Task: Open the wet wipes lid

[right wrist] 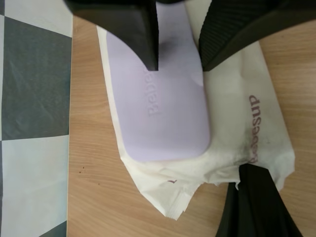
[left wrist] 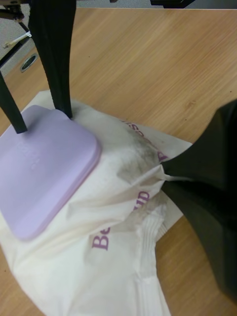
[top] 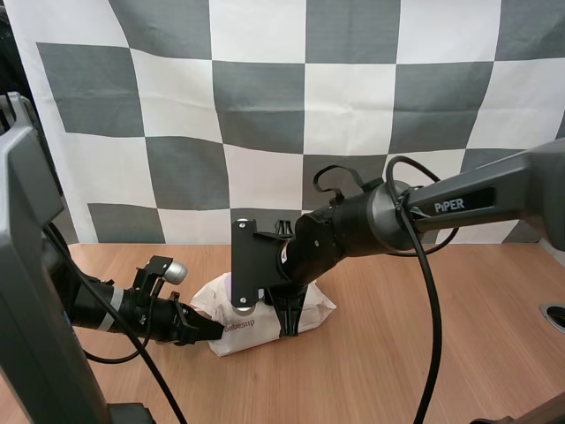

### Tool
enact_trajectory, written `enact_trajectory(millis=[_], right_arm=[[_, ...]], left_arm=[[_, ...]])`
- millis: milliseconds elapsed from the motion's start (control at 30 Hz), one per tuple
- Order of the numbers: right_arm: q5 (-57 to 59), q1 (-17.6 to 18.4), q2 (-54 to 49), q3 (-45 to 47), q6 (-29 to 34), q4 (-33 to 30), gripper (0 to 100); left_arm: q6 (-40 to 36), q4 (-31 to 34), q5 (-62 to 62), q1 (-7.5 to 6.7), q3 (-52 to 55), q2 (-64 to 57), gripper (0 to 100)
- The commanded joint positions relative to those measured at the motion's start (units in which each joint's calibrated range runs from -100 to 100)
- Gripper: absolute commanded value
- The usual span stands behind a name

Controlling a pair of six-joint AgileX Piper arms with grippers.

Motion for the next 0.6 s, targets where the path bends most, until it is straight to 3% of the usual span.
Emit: enact_trajectory(millis=[0, 133, 467, 567], right_arm=[[-0.6, 0.0, 0.0, 0.0, 0.8, 0.0, 48], [-1.1, 0.0, 0.0, 0.0, 1.1, 0.0, 45], [-1.8, 0.0, 0.0, 0.0, 1.1, 0.9, 2], [-2.4, 0.0, 0.0, 0.0, 1.1, 1.0, 0]], left_arm=[[-0.1, 0.0, 0.0, 0.02, 0.1, 0.1, 0], [-0.1, 0.0, 0.0, 0.02, 0.1, 0.1, 0], [-0.1, 0.7, 0.0, 0.02, 0.1, 0.1, 0], [-0.1, 0.8, 0.0, 0.02, 0.5, 0.1, 0]])
